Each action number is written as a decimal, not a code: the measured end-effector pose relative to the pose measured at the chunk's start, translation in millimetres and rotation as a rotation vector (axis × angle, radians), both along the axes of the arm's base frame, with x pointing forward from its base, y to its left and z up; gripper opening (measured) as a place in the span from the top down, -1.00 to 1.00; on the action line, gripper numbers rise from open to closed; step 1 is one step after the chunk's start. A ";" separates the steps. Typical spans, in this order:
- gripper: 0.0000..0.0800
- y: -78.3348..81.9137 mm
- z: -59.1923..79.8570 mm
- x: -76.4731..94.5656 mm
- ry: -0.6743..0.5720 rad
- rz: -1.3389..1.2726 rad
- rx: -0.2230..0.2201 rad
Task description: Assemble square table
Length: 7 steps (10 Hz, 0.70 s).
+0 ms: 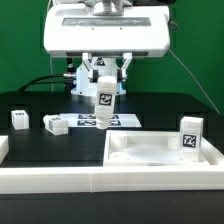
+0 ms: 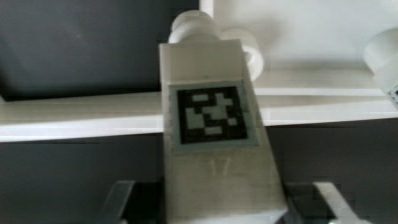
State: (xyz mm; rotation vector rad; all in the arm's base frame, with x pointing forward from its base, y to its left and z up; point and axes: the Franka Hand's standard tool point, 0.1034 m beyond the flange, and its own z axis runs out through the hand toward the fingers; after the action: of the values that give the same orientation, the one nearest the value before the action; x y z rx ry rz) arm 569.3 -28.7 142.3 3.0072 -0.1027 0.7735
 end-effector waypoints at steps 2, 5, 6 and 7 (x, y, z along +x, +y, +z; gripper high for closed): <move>0.27 -2.0 -0.9 6.0 -0.039 -0.011 -0.015; 0.27 -14.6 3.2 24.0 -0.061 -0.046 0.004; 0.27 -0.6 4.5 28.3 -0.054 -0.058 0.038; 0.27 -0.5 3.9 27.6 -0.054 -0.045 0.029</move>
Offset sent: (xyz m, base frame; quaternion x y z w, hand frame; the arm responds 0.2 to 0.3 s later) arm 0.0322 0.0190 -0.0007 0.1555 0.0200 0.0937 0.9832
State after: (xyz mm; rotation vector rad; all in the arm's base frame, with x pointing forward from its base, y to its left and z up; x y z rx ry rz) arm 596.9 -29.2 146.1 2.9999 -0.1845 0.8570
